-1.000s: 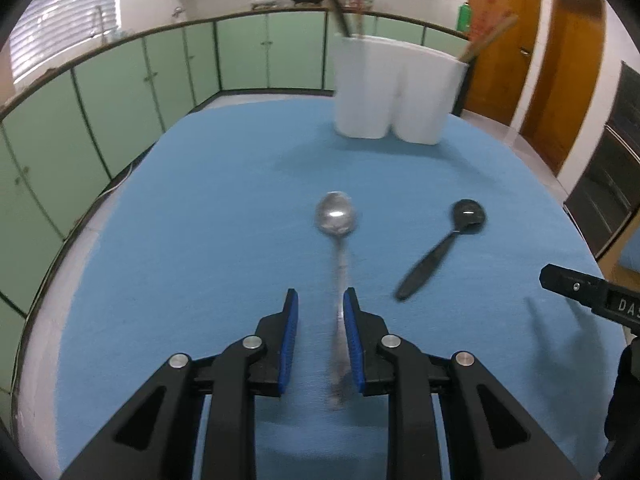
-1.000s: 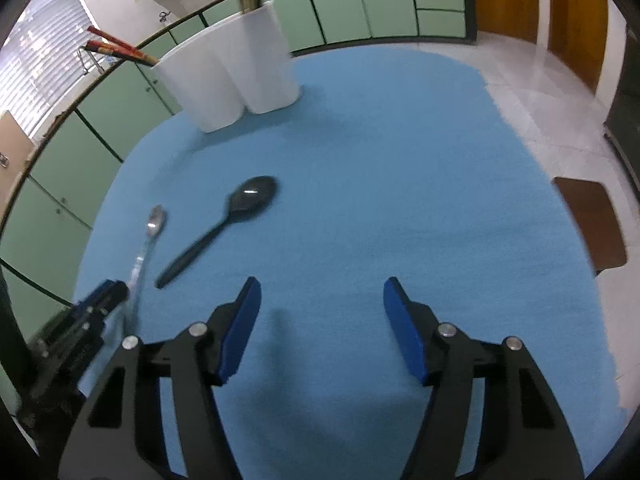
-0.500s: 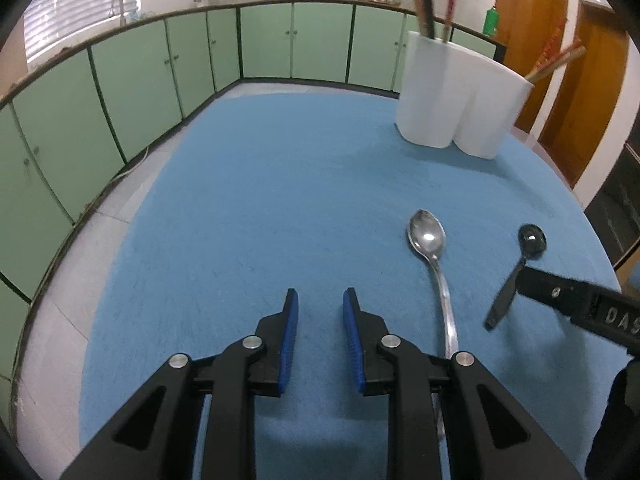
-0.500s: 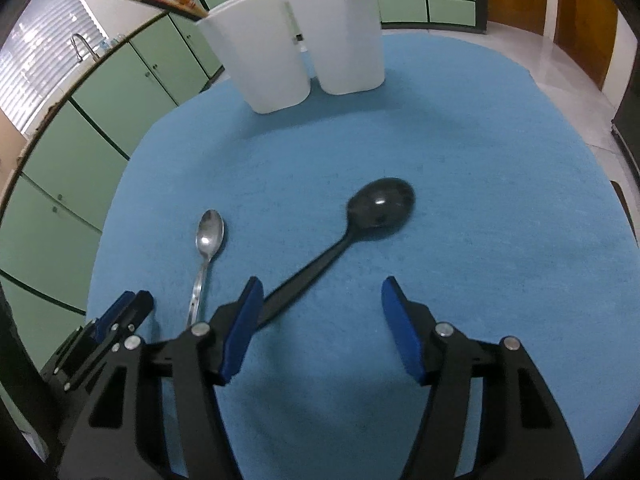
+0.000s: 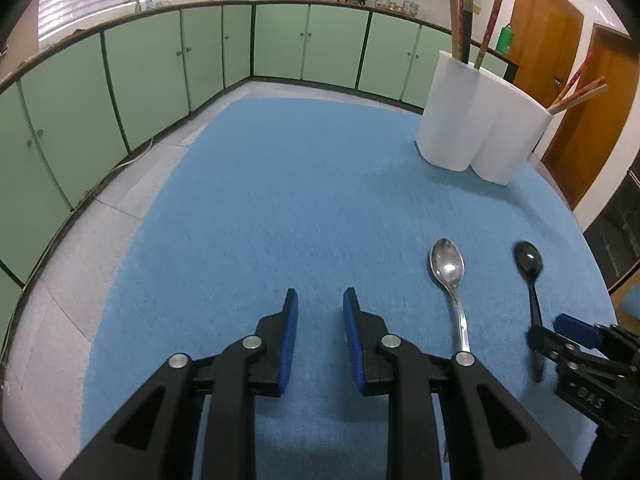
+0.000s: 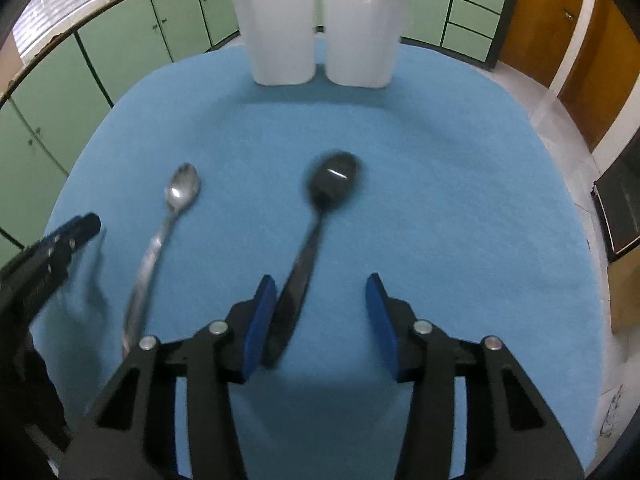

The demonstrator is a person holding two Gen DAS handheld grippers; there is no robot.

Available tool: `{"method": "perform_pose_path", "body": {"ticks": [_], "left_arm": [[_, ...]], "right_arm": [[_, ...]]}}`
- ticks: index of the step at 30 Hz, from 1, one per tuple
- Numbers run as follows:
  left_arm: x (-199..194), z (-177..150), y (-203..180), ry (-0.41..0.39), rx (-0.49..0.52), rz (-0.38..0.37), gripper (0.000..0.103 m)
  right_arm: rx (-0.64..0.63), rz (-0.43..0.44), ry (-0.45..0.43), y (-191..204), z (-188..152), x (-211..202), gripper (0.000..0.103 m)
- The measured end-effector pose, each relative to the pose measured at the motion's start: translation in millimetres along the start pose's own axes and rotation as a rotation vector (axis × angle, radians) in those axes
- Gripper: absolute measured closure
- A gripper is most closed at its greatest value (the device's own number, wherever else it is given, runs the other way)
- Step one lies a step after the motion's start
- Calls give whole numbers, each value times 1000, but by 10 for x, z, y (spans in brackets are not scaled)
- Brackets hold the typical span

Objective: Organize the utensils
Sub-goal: 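Grasp the black plastic spoon handle with the right gripper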

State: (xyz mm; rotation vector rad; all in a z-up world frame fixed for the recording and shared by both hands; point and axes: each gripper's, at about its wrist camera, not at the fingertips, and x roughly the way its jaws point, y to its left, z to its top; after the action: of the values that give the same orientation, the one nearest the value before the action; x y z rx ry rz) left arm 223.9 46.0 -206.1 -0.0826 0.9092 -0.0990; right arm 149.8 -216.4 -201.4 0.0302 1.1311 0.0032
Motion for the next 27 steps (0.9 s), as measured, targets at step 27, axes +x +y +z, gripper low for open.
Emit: {"method": "perform_pose_path", "body": {"ticks": [27], "left_arm": [[-13, 88, -87, 1, 11, 10, 73]], "right_arm": [[-104, 52, 78, 168, 665, 321, 71]]}}
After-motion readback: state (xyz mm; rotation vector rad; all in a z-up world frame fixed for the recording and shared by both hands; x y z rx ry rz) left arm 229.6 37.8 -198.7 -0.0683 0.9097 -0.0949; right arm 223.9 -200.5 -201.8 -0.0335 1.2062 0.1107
